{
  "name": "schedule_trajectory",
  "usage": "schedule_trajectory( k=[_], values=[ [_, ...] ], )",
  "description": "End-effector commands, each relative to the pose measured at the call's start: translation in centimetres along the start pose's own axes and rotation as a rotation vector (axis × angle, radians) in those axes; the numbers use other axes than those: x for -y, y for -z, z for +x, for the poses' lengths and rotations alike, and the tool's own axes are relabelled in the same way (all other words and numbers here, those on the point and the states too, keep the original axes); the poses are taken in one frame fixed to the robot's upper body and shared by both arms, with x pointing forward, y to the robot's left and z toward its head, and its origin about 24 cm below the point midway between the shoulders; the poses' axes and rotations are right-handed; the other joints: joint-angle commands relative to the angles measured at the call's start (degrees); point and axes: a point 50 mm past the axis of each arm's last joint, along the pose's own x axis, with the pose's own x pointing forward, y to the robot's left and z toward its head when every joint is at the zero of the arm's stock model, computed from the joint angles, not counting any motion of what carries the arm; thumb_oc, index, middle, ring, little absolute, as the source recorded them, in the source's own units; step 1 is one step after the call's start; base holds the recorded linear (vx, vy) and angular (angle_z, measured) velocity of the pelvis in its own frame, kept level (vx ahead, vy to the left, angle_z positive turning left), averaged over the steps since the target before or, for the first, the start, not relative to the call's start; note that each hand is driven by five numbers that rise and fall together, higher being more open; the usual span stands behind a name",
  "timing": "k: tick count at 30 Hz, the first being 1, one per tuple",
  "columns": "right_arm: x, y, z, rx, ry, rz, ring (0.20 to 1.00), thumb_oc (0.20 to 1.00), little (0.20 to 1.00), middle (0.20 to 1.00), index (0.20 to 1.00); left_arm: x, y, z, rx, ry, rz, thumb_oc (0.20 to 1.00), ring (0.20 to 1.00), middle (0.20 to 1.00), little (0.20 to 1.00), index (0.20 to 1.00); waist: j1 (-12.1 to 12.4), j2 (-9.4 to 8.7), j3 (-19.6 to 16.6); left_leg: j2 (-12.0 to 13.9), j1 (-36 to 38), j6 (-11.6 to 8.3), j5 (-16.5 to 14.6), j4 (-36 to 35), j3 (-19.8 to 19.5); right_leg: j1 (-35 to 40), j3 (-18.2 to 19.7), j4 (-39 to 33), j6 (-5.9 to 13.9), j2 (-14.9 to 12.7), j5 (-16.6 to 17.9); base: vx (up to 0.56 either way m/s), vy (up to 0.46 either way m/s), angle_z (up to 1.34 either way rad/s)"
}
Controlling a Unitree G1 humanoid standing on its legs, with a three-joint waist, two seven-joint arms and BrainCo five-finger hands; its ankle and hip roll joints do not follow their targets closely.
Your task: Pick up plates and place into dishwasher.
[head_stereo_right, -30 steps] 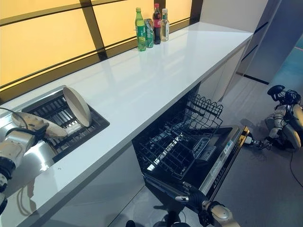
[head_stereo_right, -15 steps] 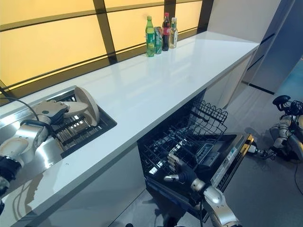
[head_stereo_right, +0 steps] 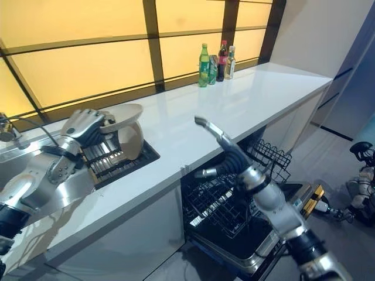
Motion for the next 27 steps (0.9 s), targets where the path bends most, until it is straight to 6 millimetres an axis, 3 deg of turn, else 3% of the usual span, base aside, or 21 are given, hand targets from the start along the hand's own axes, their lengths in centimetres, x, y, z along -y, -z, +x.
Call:
schedule_trajectory(
  k=[1, 3, 10, 19, 26, 27],
  values=[
    [3.8, -2.5, 3.5, 0.156, 0.099, -0.240, 1.000, 1.000, 1.000, 1.000, 1.000, -4.3, -1.0, 1.7, 0.090, -0.138, -0.030, 0.200, 0.200, 0.200, 0.200, 0.200, 2.17, 1.30, 1.50, -3.15, -1.50, 1.39, -7.20, 0.61, -1.14, 3.44, -1.65, 0.55, 6.24, -3.27, -8.76, -0.02, -0.044, 0.01],
    [4.9, -2.8, 4.6, 0.180, 0.084, -0.298, 1.000, 1.000, 1.000, 1.000, 1.000, -5.1, -1.9, 1.8, 0.161, -0.140, -0.047, 0.200, 0.200, 0.200, 0.200, 0.200, 2.95, 0.97, 1.05, -3.20, -1.52, 1.35, -7.13, 0.61, -1.64, 3.66, -2.04, 0.55, 6.13, -3.25, -8.89, -0.02, -0.048, 0.05],
    [5.8, -2.9, 7.6, 0.179, 0.001, -0.344, 1.000, 1.000, 1.000, 1.000, 1.000, -6.2, -4.9, 2.6, 0.347, -0.103, -0.120, 0.200, 0.200, 0.200, 0.200, 0.200, 4.74, 0.37, -0.04, -3.24, -1.71, 1.03, -6.74, 0.61, -3.05, 4.10, -3.48, 0.55, 5.96, -3.38, -8.99, -0.01, -0.032, 0.10],
    [4.5, -1.7, 9.5, 0.108, -0.229, -0.348, 1.000, 1.000, 1.000, 1.000, 1.000, -7.3, -7.7, 3.5, 0.518, -0.089, -0.273, 0.200, 0.200, 0.200, 0.200, 0.200, 5.70, -0.30, -1.39, -3.58, -2.16, 0.94, -6.27, 0.61, -4.25, 4.03, -4.33, 0.55, 5.88, -3.52, -8.84, 0.00, -0.005, 0.11],
    [3.2, -0.2, 10.4, 0.035, -0.280, -0.299, 1.000, 1.000, 1.000, 1.000, 1.000, -8.4, -9.7, 3.8, 0.635, -0.126, -0.330, 0.200, 0.200, 0.200, 0.200, 0.200, 6.31, -0.56, -1.78, -3.67, -2.27, 0.89, -6.15, 0.61, -4.81, 4.07, -4.70, 0.55, 5.72, -3.61, -8.81, 0.01, -0.005, 0.03],
    [2.9, -0.1, 10.5, 0.030, -0.287, -0.282, 0.570, 0.570, 0.570, 0.570, 0.570, -8.7, -10.0, 3.8, 0.648, -0.137, -0.334, 0.200, 0.200, 0.200, 0.200, 0.200, 6.39, -0.56, -1.84, -3.64, -2.30, 0.88, -6.08, 0.61, -4.76, 4.07, -4.75, 0.55, 5.74, -3.65, -8.79, 0.00, 0.000, 0.00]
  ],
)
